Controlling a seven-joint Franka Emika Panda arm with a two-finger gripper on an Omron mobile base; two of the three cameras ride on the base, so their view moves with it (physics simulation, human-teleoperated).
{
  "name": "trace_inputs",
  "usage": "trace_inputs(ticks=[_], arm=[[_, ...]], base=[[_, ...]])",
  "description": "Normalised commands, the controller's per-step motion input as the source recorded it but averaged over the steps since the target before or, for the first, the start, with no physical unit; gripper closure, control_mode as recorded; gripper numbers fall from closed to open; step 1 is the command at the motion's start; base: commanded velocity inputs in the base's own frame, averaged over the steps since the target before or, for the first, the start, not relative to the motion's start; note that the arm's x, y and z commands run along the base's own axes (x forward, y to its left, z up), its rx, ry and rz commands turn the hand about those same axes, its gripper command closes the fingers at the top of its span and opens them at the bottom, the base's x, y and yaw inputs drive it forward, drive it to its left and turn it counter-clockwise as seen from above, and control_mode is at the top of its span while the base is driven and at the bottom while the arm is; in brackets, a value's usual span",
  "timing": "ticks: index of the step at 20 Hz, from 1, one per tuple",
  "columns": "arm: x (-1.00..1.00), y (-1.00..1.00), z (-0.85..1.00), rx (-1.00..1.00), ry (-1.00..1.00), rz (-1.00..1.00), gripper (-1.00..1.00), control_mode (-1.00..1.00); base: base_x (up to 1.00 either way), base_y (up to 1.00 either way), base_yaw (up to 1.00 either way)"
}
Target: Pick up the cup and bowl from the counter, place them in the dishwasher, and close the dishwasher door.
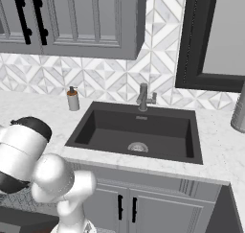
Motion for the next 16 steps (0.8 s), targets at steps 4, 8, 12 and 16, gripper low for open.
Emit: trace_inputs(ticks=[4, 8, 12, 16], arm=[[-0.31, 0.03, -0.26, 0.03, -0.18, -0.02, 1.00, -1.00], [-0.20, 0.16, -0.43, 0.05, -0.27, -0.11, 1.00, -1.00], [-0.18, 0.19, -0.41, 0.03, -0.21, -0.16, 1.00, -1.00], [-0.28, 0.05, -0.11, 0.02, -0.15, -0.15, 1.00, -1.00]], base=[[0.00, 0.00, 0.00], [0.00, 0.00, 0.00], [0.00, 0.00, 0.00], [0.00, 0.00, 0.00]])
